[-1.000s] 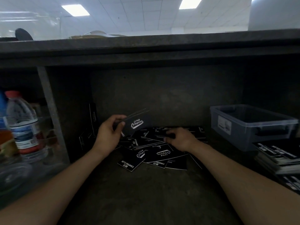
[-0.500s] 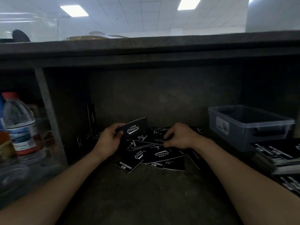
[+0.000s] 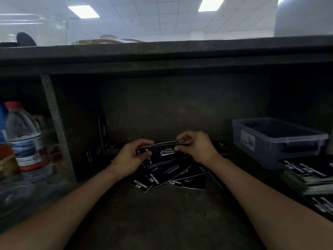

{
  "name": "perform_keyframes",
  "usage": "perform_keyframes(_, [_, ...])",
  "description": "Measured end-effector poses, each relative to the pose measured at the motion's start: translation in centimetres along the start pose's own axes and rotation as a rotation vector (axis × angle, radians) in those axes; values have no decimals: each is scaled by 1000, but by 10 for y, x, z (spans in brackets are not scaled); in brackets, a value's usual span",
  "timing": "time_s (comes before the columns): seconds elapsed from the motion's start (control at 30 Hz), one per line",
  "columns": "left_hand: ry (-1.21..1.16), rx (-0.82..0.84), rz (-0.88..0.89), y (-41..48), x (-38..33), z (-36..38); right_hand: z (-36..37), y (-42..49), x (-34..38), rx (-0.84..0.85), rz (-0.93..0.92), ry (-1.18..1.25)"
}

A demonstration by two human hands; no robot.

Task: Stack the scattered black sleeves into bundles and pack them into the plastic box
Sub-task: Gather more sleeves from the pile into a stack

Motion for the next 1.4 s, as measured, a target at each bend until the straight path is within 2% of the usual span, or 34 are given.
perform_keyframes(0.07, [25,-36,20,1,4,-4,-8,-2,5,-9,76,90])
perform_keyframes(0.1, [20,-59,13,1,5,-7,-13,-4,7,55,110,99])
perform_keyframes(0.2, [-17,-64,-14,2,8,-11,-19,-14,10,538,225,-14])
perform_keyframes(0.23, [-14,-54,-14,2,9,-10,-19,-16,10,653,257,-77])
perform_keyframes(0.3, [-2,-42,-6,3,10,-7,-17,-16,9,718,275,-151])
perform_keyframes(0.53, [-34,-31,25,2,4,-3,-6,-14,13,644,176,-180])
perform_keyframes(0.6, [-92,-26,3,1,3,-3,-5,-14,14,540,102,-119])
perform_keyframes(0.67, [-203,-8,-42,1,-1,-3,-8,-9,12,353,6,-52])
perform_keyframes(0.77, [-193,39,-39,-3,-5,-2,-3,-4,7,126,-99,-131])
perform_keyframes(0.8, [-146,49,-19,-3,-5,-2,2,-3,4,92,-91,-123])
perform_keyframes(0.87, [-47,39,32,-3,-1,-2,11,-1,-2,58,-23,61])
perform_keyframes(0.93, [-5,-53,52,0,3,-6,14,1,-10,3,28,168])
perform_keyframes(1.0, [-10,-180,48,2,8,-15,12,2,-18,101,80,-29])
perform_keyframes(1.07, [-6,-255,44,3,13,-21,14,-3,-20,343,135,-236])
perform_keyframes(1.1, [14,-249,38,3,16,-22,14,-5,-19,413,152,-277])
perform_keyframes(1.23, [29,-113,9,3,21,-14,4,1,-13,429,99,-366])
perform_keyframes(1.4, [-24,-103,-10,5,20,-12,2,0,-9,421,15,-443])
Point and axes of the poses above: each hand's wrist, its own y-axis towards the middle knuckle, its own z-axis out of the palm, x = y × z, the point moved 2 cm from there along y, towards the middle knuckle, and after that the axes turned 11 degrees about x, right-handed, at the moved point
